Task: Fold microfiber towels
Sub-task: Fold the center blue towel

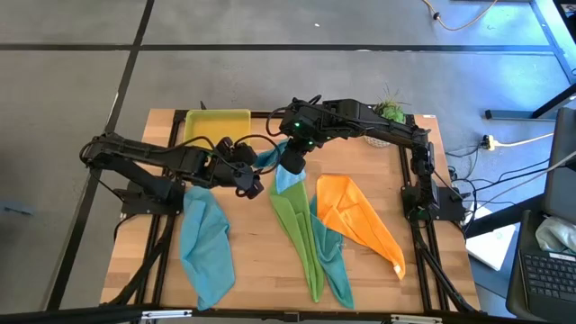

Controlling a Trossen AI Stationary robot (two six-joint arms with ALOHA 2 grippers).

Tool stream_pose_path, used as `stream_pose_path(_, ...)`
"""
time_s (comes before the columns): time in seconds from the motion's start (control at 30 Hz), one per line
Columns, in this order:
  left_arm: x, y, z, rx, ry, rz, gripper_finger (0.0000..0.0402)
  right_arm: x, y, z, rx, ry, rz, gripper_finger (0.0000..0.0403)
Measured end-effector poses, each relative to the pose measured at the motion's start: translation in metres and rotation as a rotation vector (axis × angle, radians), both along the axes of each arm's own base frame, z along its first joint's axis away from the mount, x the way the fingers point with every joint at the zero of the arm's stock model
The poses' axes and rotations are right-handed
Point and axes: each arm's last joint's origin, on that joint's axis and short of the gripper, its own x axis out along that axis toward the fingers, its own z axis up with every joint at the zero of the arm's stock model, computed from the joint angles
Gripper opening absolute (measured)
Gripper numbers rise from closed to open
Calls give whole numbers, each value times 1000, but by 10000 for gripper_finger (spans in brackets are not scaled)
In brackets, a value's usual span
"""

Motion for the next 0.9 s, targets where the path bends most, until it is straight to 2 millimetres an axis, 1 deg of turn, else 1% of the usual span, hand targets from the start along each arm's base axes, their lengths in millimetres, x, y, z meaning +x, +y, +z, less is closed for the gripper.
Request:
stream_pose_path(0.2, 8, -3, -11, -28, 61, -28, 248, 0, 0, 0, 0, 1, -1, 8)
stream_pose_path(0.27, 13, -6, -18, -29, 89, -36, 236, 0, 0, 0, 4, 0, -6, 8)
stream_pose_path(0.4, 18, -10, -24, -39, 90, -21, 198, 0, 0, 0, 11, -3, -17, 8)
stream_pose_path(0.53, 19, -10, -24, -52, 63, 8, 173, 0, 0, 0, 12, -3, -18, 8)
stream_pose_path(0.73, 19, -8, -23, -39, 58, 23, 169, 0, 0, 0, 13, -3, -19, 8)
stream_pose_path(0.9, 19, -12, -23, -45, 59, 7, 160, 0, 0, 0, 12, -2, -19, 8)
